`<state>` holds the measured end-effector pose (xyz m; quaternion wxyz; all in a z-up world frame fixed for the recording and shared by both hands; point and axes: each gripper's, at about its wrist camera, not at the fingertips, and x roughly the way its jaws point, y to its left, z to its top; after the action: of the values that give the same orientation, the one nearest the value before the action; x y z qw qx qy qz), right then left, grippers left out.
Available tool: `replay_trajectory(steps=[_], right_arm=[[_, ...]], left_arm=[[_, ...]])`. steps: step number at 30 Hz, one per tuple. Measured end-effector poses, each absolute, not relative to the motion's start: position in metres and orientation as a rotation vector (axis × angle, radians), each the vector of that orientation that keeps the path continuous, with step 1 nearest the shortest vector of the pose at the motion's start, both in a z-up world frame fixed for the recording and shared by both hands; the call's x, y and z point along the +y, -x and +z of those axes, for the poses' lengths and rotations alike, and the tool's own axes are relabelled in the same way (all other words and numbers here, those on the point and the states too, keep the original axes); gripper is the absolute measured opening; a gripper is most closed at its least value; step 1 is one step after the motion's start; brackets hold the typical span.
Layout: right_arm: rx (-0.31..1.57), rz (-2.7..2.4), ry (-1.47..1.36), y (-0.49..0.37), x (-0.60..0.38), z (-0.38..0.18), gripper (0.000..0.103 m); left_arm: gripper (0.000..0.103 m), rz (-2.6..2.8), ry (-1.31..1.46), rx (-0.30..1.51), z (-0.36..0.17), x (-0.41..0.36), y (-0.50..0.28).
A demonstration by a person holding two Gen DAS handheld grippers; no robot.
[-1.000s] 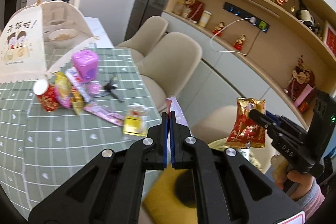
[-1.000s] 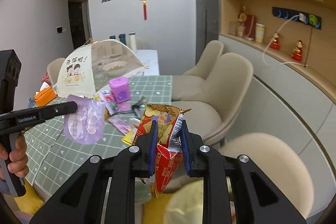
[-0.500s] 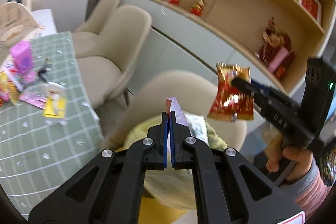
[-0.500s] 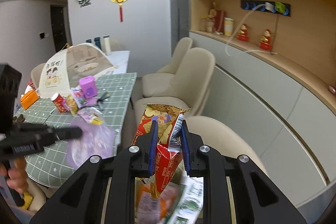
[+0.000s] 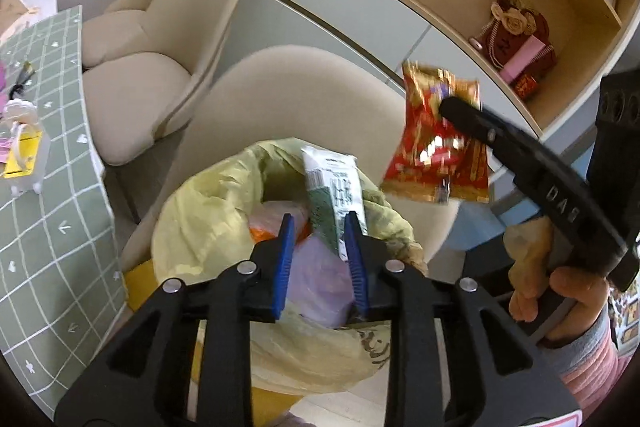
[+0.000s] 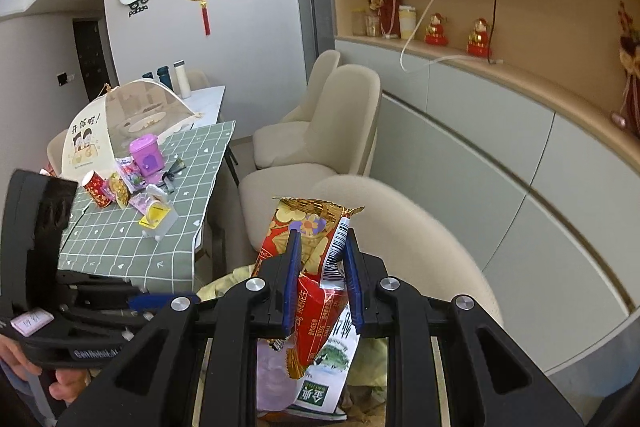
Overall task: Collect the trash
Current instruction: 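Carry both wrappers to the yellow trash bag and release them, then move both tools back to the table toward the pink wrapper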
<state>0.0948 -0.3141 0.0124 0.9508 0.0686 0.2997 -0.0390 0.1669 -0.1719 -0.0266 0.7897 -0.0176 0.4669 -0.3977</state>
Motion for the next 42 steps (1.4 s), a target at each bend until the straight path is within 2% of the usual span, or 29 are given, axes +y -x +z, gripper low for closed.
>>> replay_trajectory(steps=[8,14,19,30,42], right_arm=[[0.678,-0.01,-0.206,-0.097,-0.3,-0.024,0.021],[0.733,0.032,-0.239,-0.099,-0.288,-0.045,0.022],[0.767,0.028,-0.225,-0.101,-0.283,-0.052,0.03],[0.704,0.027,-0.169,-0.126,-0.246,-0.02,0.031],[0.682,0.198,-0.073,-0.234,-0.117,-0.006,0.032]], left_arm=[[0.029,-0.672,-0.01,0.881,-0.004,-0.126,-0.17],[0.029,-0.574,0.028,0.858,0.001,-0.086,-0.175],[0.029,-0.504,0.066,0.857,-0.003,-0.054,-0.181],[0.029,-0.303,0.194,0.872,-0.024,0.041,-0.208],[0.029,-0.149,0.253,0.836,-0.031,0.163,-0.26]])
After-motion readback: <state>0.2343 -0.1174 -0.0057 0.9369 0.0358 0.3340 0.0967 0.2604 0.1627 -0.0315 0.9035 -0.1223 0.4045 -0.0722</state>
